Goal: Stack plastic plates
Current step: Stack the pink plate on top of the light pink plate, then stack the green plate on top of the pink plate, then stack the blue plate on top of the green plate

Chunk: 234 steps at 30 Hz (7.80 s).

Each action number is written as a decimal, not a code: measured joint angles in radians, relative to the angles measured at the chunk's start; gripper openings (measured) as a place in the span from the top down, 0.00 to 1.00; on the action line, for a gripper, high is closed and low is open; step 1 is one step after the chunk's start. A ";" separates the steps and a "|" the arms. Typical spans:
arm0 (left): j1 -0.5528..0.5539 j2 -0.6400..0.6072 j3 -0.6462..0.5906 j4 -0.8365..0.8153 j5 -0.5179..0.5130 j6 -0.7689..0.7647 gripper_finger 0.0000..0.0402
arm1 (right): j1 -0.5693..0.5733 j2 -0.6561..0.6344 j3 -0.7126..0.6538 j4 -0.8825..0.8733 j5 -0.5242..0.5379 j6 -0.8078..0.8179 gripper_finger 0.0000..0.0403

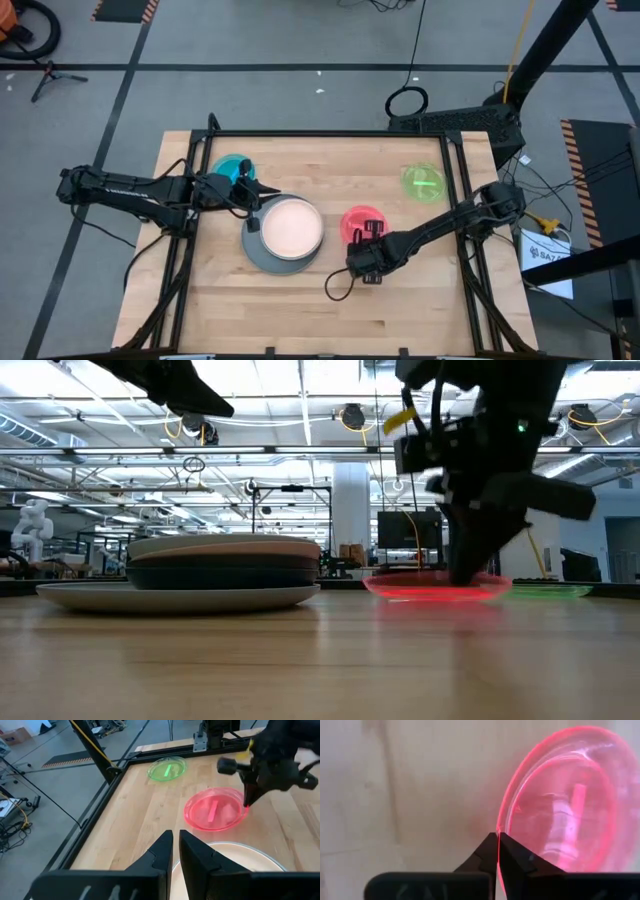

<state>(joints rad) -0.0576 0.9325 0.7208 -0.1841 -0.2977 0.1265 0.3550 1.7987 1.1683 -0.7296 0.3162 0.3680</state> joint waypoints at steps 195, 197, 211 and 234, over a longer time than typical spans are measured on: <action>0.590 0.476 0.076 -0.507 0.118 -0.438 0.86 | -0.264 -0.388 -0.122 0.440 -0.076 -0.462 0.69; 0.596 0.475 0.076 -0.513 0.109 -0.450 0.83 | -0.270 -0.388 -0.125 0.442 -0.078 -0.459 0.69; 0.596 0.523 0.076 -0.486 0.034 -0.495 0.63 | -0.269 -0.387 -0.139 0.438 -0.082 -0.461 0.69; 0.595 0.698 0.079 -0.389 0.005 -0.481 0.66 | -0.269 -0.387 -0.139 0.440 -0.083 -0.459 0.69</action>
<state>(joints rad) 0.5374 1.6306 0.8001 -0.5735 -0.2925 -0.3544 0.0864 1.4120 1.0294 -0.2894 0.2337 -0.0910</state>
